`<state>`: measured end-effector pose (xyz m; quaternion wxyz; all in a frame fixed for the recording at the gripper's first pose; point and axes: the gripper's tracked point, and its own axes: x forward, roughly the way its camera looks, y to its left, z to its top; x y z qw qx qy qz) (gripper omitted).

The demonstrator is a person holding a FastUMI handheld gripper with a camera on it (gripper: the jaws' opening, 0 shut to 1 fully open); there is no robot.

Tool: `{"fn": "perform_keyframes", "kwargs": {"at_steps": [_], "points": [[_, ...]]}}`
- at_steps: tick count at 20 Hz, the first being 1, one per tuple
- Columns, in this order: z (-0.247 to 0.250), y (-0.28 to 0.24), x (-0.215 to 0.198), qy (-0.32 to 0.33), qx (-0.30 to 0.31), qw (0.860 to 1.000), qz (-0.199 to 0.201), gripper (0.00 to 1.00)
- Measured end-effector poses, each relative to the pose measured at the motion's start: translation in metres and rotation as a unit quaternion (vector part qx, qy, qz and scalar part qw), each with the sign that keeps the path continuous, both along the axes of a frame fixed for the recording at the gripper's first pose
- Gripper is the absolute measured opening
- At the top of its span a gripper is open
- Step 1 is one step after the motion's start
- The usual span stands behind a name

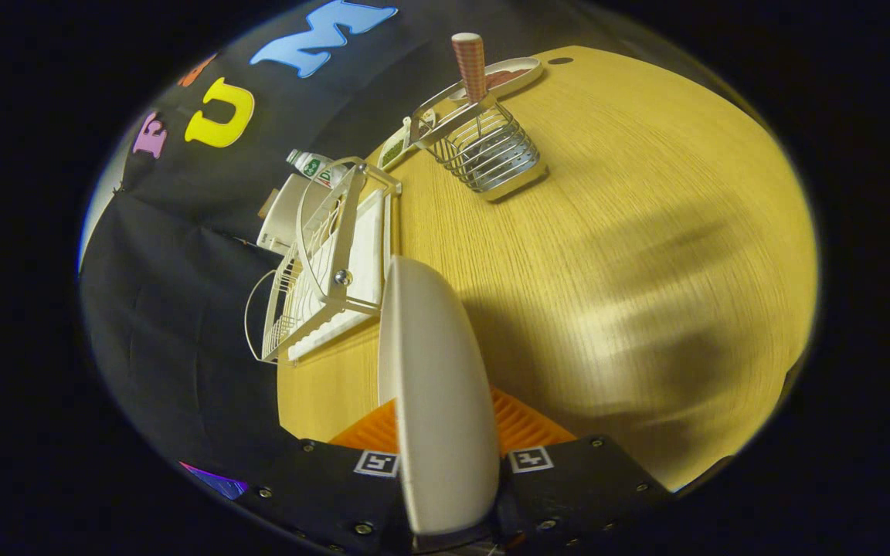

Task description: Take the plate from the dish rack, then take the spoon from the basket and place it into the plate.

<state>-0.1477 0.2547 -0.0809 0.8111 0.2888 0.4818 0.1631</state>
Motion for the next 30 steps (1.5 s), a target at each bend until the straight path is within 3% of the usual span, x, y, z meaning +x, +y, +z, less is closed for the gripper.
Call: {"fn": "perform_keyframes", "kwargs": {"at_steps": [2,4,7,11,19,22,26,30], "points": [[-0.002,-0.008,0.0,0.0,-0.018,1.0,0.007,0.38],[-0.007,-0.02,0.001,-0.003,-0.049,0.999,0.02,0.5],[-0.008,-0.042,0.005,-0.022,-0.09,0.995,0.02,0.56],[0.02,-0.068,0.018,-0.09,-0.119,0.989,0.0,0.56],[0.111,-0.108,0.051,-0.251,-0.173,0.952,-0.034,0.56],[0.15,-0.117,0.067,-0.319,-0.192,0.927,-0.049,0.56],[0.184,-0.127,0.084,-0.413,-0.252,0.874,-0.047,0.56],[0.203,-0.122,0.093,-0.479,-0.254,0.838,-0.059,0.56]]}}
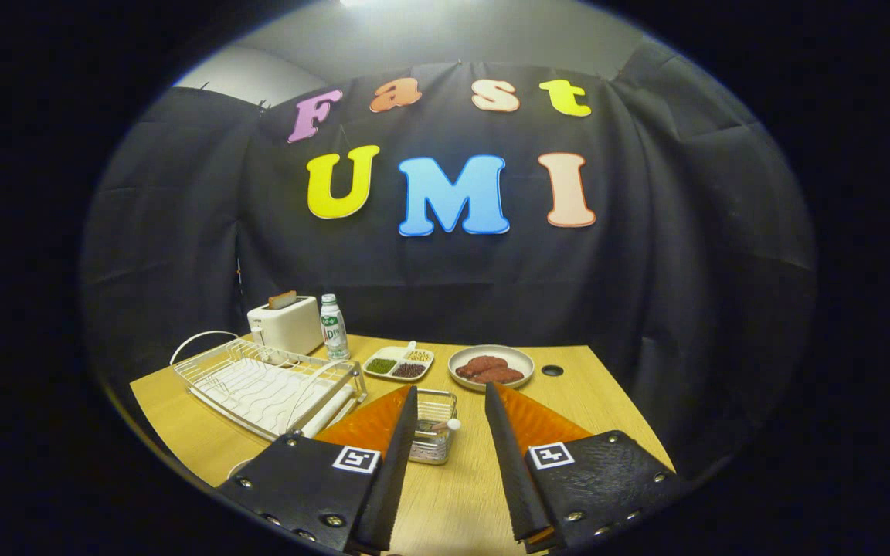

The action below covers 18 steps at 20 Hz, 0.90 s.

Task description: Take the plate from the dish rack, then take the spoon from the basket and place it into the plate.

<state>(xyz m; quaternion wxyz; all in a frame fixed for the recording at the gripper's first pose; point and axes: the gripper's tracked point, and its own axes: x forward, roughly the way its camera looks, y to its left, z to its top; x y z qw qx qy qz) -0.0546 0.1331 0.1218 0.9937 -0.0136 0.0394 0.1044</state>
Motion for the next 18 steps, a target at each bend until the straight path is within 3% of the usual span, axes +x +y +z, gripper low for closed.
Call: {"fn": "perform_keyframes", "kwargs": {"at_steps": [5,18], "points": [[-0.011,-0.004,0.025,-0.054,0.012,0.998,-0.018,0.56],[-0.075,0.013,0.094,-0.056,0.001,0.998,-0.017,0.56]]}}
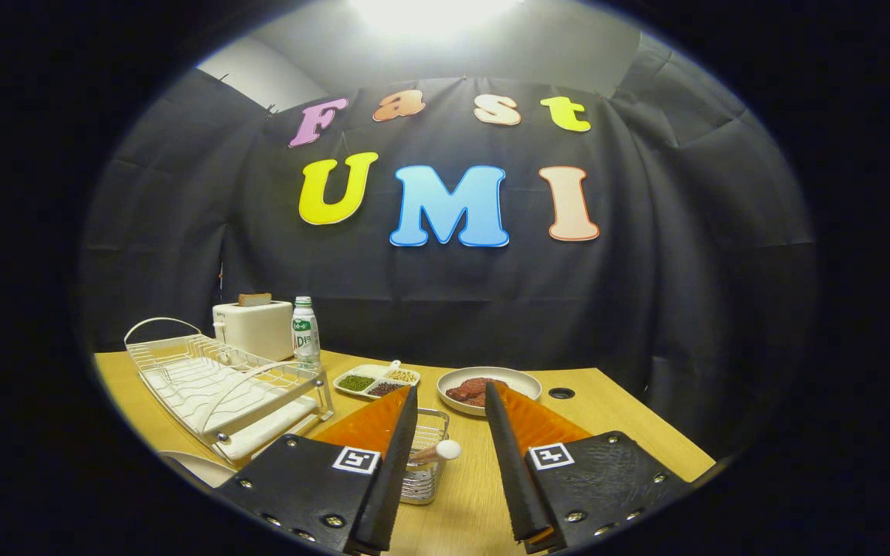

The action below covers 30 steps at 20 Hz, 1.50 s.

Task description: Take the plate from the dish rack, then take the spoon from the basket and place it into the plate.

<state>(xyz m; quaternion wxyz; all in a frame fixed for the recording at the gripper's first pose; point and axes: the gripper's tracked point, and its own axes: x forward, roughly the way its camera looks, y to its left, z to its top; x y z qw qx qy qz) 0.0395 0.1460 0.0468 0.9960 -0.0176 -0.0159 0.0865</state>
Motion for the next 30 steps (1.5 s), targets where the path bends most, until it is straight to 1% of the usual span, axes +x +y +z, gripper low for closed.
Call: {"fn": "perform_keyframes", "kwargs": {"at_steps": [2,3,4,5,6,7,8,9,10,11,13,18,21,25,30], "points": [[-0.008,0.001,0.01,0.007,0.004,1.0,-0.005,0.53],[-0.014,0.007,0.012,0.012,0.008,1.0,0.008,0.51],[-0.016,0.005,0.011,0.02,0.005,1.0,0.003,0.49],[-0.016,0.006,0.01,0.02,0.003,1.0,0.008,0.33],[-0.014,0.01,0.011,0.018,0.005,1.0,0.012,0.3],[-0.022,0.01,0.021,0.021,0.008,1.0,0.011,0.3],[-0.015,0.016,0.014,0.022,0.013,1.0,0.018,0.21],[-0.016,0.02,0.009,0.03,0.007,0.999,0.021,0.14],[-0.015,0.02,0.007,0.033,0.001,0.999,0.023,0.14],[-0.009,0.02,0.003,0.036,-0.004,0.999,0.016,0.14],[-0.007,0.024,-0.001,0.043,-0.004,0.999,0.02,0.09],[0.017,0.016,-0.01,0.047,0.003,0.999,0.012,0.09],[0.04,0.009,-0.015,0.046,0.006,0.999,0.004,0.09],[0.072,0.004,-0.029,0.05,0.016,0.999,0.005,0.09],[0.097,-0.006,-0.058,0.064,-0.005,0.998,0.01,0.09]]}}
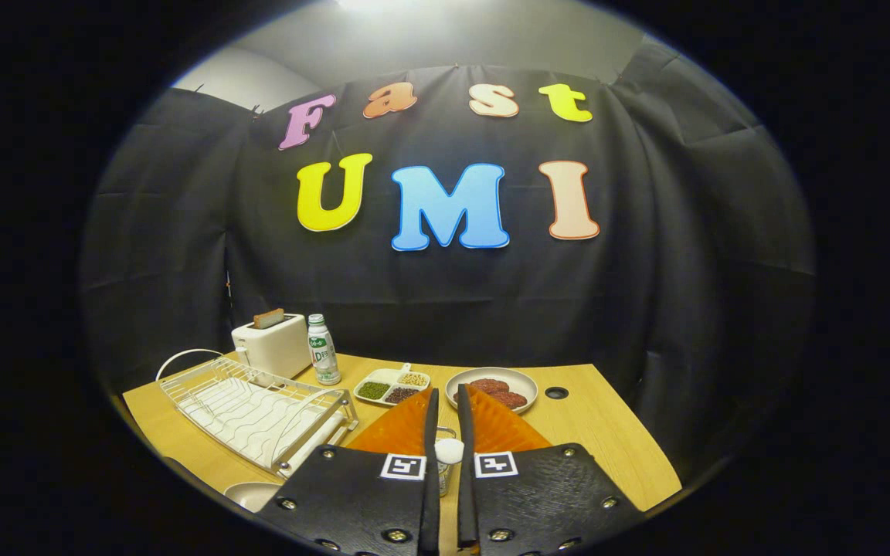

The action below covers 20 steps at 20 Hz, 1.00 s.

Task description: Take the plate from the dish rack, then take the spoon from the basket and place it into the plate.

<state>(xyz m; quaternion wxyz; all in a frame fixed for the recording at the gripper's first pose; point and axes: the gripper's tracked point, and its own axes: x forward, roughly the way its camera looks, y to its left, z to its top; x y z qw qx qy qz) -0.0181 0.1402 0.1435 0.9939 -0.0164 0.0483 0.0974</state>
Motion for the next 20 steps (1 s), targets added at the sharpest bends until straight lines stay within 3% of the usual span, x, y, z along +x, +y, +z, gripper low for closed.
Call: {"fn": "perform_keyframes", "kwargs": {"at_steps": [10,20], "points": [[0.033,0.019,-0.062,0.03,0.004,1.0,0.007,0.09],[0.004,0.079,-0.105,0.096,-0.034,0.993,0.053,0.09]]}}
